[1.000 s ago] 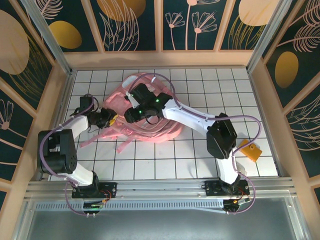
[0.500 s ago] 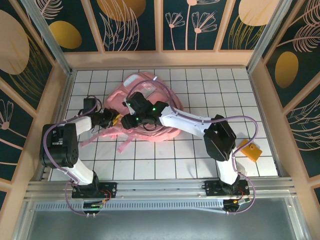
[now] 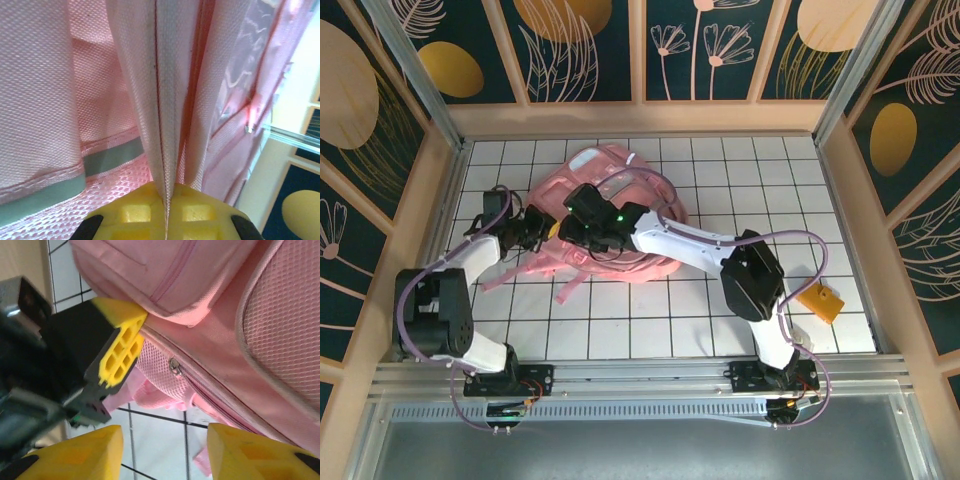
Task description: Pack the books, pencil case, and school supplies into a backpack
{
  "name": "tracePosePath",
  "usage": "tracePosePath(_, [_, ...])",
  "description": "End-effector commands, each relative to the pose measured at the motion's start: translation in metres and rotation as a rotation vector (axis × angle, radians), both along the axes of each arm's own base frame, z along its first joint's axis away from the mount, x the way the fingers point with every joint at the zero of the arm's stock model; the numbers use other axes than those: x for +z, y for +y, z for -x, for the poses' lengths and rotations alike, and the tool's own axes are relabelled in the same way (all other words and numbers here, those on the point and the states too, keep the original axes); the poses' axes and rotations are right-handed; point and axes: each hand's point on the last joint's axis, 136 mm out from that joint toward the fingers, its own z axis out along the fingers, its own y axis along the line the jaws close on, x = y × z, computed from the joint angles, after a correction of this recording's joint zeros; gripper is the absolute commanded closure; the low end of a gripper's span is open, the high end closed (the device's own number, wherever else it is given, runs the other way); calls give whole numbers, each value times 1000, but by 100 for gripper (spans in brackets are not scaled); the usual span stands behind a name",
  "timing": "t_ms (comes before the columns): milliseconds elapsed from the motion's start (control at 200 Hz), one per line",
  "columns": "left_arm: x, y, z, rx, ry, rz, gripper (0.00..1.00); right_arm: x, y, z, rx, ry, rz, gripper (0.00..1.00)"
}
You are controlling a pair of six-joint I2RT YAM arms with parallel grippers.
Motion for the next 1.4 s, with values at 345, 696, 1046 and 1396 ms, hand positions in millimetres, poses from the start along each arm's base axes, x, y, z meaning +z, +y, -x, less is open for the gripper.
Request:
tracePosePath(345, [52,-18,10,30,29,116,100,-20,9,-17,-233,11,115,61])
tracePosePath(696, [52,-28,14,41,54,164,100,-41,-6,-16,-323,-34,272,65])
tracePosePath(1046, [65,-27,13,59,30,180,100,-42,-10,-40,-352,-136,267,83])
tracePosePath(1396, [35,0,0,107,21,-39,100,-26,-38,-19,-383,-88,242,100])
